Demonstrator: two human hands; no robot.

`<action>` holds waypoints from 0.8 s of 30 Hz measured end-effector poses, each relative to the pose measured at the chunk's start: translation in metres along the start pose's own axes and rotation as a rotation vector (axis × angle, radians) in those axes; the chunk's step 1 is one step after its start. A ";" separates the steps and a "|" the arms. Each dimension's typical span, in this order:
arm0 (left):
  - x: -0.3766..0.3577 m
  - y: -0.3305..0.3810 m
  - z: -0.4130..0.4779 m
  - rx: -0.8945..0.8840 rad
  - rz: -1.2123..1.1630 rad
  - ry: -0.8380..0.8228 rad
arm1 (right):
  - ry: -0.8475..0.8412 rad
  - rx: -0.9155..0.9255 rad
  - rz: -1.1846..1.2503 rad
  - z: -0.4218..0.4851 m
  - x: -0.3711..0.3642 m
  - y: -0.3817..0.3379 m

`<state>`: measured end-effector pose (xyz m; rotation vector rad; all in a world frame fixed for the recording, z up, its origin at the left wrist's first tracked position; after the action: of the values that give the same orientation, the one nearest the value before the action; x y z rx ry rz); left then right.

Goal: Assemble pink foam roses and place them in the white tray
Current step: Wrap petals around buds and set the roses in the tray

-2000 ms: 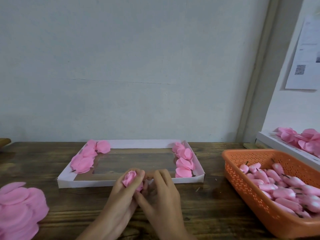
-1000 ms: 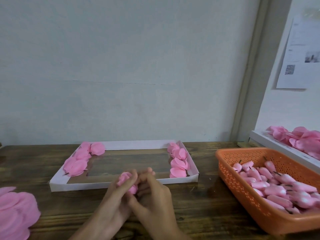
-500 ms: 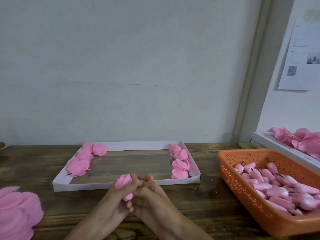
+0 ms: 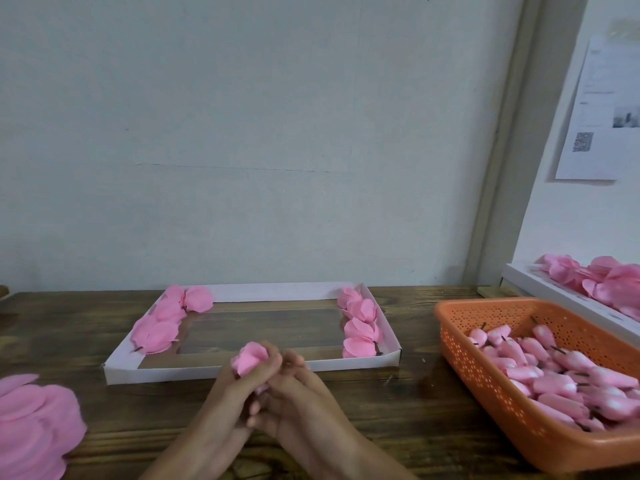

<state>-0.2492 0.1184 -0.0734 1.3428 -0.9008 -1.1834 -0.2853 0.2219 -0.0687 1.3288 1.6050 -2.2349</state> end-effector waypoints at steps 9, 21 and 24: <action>-0.002 0.005 -0.004 -0.105 -0.070 -0.114 | 0.032 -0.144 0.118 0.003 -0.001 0.014; -0.009 0.004 -0.002 -0.103 0.190 0.151 | 0.203 -0.073 -0.255 -0.002 0.005 0.008; -0.003 0.003 -0.001 -0.056 0.040 0.174 | 0.078 0.093 -0.395 -0.004 0.004 0.004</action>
<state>-0.2488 0.1212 -0.0700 1.3540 -0.7613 -1.0359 -0.2831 0.2248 -0.0748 1.2201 1.9613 -2.5296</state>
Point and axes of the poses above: each hand's wrist, its own z-axis towards the middle knuckle, its own x-axis out of the back of the hand, y = z × x, the point moved 3 cm from there along z, towards the middle knuckle, and after that the axes turned 12 degrees about z, right-handed, at the moved point
